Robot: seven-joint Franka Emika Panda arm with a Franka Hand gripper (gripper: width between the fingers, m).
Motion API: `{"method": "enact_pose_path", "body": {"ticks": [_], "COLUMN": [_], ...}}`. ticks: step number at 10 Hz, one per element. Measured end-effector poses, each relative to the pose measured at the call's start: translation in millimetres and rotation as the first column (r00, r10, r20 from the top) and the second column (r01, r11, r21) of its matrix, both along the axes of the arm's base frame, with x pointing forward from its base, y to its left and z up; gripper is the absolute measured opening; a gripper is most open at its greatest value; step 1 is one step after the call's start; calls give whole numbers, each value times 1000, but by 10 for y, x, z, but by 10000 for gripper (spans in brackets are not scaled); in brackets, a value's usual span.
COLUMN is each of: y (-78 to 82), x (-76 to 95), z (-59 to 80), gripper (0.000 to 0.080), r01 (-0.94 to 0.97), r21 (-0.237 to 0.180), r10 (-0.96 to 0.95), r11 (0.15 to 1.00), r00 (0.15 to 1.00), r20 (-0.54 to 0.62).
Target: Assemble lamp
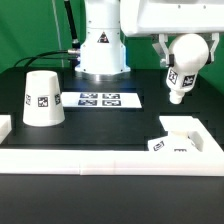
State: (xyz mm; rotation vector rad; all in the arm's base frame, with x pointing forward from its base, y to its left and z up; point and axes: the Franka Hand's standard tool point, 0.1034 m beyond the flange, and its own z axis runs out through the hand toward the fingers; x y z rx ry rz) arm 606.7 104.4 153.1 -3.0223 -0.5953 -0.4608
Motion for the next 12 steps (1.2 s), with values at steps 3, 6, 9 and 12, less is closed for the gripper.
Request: {"method": "enact_pose_path", "body": {"ticks": [3,6,9,12], "y": [-22,-82,-99,-124], "x": [27,188,232,250], "z": [-7,31,19,10], "gripper": [577,577,577,577], "r01": [0,-30,-31,-26], "r21": [3,-8,-8,-6], "r10": [0,31,32,26], "r11": [1000,1000,999,1000], "r00": [999,996,991,985], "r20": [44,86,128,168]}}
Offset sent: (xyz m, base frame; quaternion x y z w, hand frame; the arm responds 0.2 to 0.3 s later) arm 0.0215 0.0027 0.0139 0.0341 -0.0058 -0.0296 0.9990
